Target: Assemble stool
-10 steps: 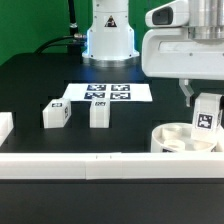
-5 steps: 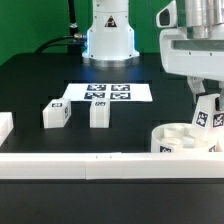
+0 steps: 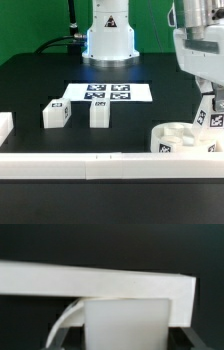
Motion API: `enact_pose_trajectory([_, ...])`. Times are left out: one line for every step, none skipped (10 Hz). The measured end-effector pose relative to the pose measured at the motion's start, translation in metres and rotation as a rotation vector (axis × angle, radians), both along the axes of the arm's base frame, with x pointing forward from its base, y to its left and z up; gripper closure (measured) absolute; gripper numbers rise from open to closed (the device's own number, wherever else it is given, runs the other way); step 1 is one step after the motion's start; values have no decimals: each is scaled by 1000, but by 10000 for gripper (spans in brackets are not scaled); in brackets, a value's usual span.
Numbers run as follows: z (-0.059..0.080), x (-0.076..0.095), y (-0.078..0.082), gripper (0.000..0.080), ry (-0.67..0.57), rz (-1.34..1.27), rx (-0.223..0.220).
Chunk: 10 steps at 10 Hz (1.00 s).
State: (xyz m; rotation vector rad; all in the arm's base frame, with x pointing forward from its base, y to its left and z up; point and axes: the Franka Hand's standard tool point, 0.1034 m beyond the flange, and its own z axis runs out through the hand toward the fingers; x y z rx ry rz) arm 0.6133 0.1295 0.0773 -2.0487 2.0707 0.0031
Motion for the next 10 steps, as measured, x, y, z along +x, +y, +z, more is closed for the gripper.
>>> enact_pose_trajectory([0,1,-1,462,-7,-88,26])
enact_pose_trajectory([0,1,-2,462,-20,-209,61])
enact_pose_trajectory([0,1,-3,462,-36,-272,85])
enact_pose_trajectory([0,1,-3,462,-43,-367,113])
enact_pose_trajectory([0,0,-2,462,-41,-470,146])
enact_pose_trajectory([0,0,-1,462,-36,-511,160])
enact_pose_trajectory([0,0,-2,462,-25,-573,176])
enact_pose_trajectory([-1,0,-3,462,-18,-610,186])
enact_pose_trajectory([-1,0,-4,453,-14,-633,192])
enact_pose_trajectory([1,0,-5,453,-20,-602,187])
